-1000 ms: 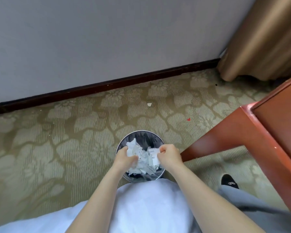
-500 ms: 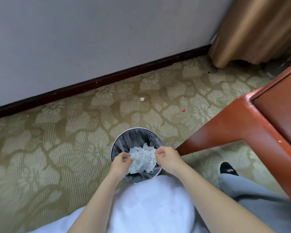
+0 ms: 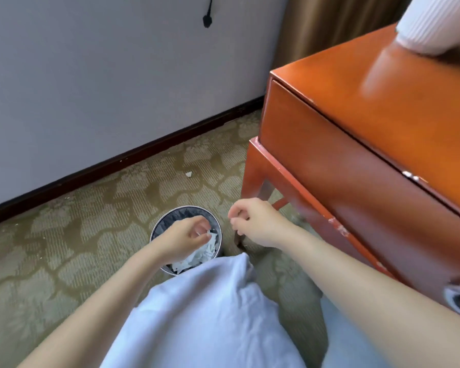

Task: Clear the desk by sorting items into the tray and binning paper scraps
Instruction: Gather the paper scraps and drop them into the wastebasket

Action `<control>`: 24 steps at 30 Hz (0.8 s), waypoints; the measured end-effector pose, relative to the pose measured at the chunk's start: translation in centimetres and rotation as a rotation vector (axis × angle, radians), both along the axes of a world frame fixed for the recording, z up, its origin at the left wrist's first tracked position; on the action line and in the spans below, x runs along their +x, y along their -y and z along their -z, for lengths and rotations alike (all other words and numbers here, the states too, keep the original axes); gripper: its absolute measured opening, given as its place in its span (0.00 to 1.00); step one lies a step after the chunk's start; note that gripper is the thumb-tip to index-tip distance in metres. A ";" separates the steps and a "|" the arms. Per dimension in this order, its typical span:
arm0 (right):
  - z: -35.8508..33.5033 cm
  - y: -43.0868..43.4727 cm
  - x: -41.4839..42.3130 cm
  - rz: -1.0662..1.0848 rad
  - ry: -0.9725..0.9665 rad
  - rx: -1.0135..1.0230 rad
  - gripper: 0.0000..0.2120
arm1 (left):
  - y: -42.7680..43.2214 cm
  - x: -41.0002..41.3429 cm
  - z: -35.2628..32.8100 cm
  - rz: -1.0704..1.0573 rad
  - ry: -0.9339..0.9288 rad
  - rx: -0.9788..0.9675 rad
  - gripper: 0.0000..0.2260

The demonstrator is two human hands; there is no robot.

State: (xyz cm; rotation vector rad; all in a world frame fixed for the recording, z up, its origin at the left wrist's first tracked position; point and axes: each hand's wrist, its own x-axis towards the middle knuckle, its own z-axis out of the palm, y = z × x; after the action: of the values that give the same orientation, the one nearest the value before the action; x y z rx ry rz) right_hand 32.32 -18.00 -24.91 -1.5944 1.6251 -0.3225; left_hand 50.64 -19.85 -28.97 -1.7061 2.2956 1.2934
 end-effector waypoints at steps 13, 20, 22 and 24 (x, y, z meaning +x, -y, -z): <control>-15.2 -16.1 -9.5 0.211 0.139 -0.350 0.06 | -7.6 -9.9 -18.6 0.470 -0.060 -0.351 0.08; -20.0 -24.6 -14.9 0.339 0.180 -0.455 0.06 | -13.5 -19.1 -24.5 0.709 -0.160 -0.417 0.07; -21.4 -26.9 -16.8 0.392 0.126 -0.508 0.06 | -15.2 -21.3 -25.7 0.768 -0.154 -0.437 0.07; -22.5 -29.3 -18.8 0.442 0.069 -0.543 0.06 | -16.8 -23.5 -26.7 0.817 -0.163 -0.457 0.07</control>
State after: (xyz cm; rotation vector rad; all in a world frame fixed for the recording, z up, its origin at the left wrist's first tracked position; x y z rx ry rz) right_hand 13.53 11.30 -2.45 -1.5547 1.9318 -1.1167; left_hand 27.15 -3.03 -2.30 -0.5184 3.0266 0.7846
